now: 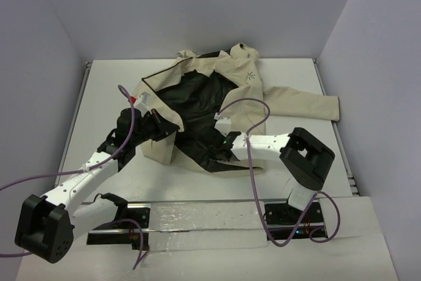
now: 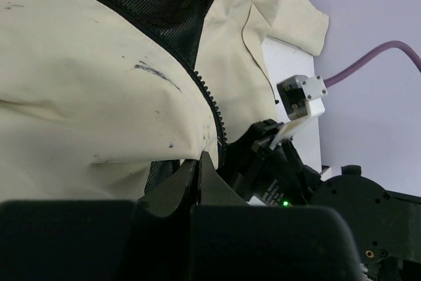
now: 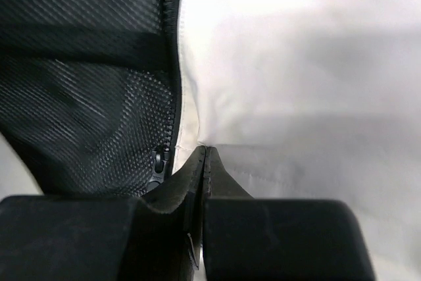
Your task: Zip up the jacket
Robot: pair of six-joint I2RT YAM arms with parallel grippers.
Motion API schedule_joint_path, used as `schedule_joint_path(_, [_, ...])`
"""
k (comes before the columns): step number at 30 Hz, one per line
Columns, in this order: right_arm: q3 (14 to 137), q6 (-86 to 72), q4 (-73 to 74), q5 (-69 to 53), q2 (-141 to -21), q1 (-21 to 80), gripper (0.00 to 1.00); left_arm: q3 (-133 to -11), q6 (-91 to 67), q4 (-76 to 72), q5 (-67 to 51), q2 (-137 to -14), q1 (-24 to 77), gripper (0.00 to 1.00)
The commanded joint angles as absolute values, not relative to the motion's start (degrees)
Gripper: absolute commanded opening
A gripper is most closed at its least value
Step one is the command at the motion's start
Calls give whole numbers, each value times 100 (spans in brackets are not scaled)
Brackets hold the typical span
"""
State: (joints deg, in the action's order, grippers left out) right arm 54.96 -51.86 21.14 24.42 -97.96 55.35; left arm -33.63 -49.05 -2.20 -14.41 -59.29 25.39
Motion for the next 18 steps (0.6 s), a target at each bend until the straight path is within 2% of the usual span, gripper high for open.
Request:
schedule_joint_path(1, [5192, -5304, 2509, 2765, -9056, 5555, 0, -3625, -4820, -291, -1512, -5849, 2505, 0])
schedule_joint_path(18, [4447, -3934, 1722, 2681, -6285, 5340, 0, -3731, -4641, -519, -1560, -5968, 2505, 0])
